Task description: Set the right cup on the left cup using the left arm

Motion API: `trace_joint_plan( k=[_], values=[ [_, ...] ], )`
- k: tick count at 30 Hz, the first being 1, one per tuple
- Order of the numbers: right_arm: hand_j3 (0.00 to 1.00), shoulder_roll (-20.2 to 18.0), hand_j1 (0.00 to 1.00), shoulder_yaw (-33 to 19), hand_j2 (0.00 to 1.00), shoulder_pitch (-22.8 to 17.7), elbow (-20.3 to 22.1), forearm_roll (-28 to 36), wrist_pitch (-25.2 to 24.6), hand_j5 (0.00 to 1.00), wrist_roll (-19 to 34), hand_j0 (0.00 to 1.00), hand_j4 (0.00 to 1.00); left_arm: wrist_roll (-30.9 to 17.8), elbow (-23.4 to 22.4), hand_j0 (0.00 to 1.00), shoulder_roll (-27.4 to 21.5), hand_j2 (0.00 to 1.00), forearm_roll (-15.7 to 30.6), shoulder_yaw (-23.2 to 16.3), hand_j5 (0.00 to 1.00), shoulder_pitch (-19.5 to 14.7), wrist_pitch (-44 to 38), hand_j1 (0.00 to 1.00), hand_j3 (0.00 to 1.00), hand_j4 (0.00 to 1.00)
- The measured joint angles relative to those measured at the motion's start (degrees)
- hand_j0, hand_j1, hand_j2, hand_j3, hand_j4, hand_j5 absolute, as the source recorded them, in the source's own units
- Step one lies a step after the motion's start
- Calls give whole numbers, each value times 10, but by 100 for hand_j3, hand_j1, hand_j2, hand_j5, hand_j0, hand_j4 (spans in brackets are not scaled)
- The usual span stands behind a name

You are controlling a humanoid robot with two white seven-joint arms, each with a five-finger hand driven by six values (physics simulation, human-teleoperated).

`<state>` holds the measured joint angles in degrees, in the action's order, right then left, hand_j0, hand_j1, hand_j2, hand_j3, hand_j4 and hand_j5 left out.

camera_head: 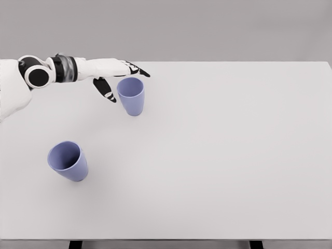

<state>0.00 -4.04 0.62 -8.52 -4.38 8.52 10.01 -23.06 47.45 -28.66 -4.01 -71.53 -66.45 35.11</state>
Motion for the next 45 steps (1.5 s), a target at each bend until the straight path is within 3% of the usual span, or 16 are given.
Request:
trace_joint_plan(
  k=[9,21,22,23,30,36,45],
  values=[
    [100,0,100,0,100,0,0,0,0,100,0,100,100,-1,-38,100,17,100,-1,0,100,0,0,100,100,100],
    [100,0,100,0,100,0,0,0,0,100,0,100,100,1,-2,100,15,100,-1,0,100,17,0,100,100,100],
    [100,0,100,0,100,0,0,0,0,100,0,100,100,1,-2,77,16,77,-2,0,77,17,0,77,77,77],
    [100,0,100,0,100,0,0,0,0,100,0,100,100,0,-2,71,17,71,-3,0,71,17,0,71,71,71],
    [100,0,100,0,100,0,0,0,0,100,0,100,100,2,0,63,13,63,0,2,63,16,-1,63,63,63],
    [100,0,100,0,100,0,0,0,0,100,0,100,100,-3,121,60,-71,60,15,18,60,13,0,60,60,60],
    [100,0,100,0,100,0,0,0,0,100,0,100,100,-6,338,60,-262,60,102,22,60,-14,0,60,60,60]
  ],
)
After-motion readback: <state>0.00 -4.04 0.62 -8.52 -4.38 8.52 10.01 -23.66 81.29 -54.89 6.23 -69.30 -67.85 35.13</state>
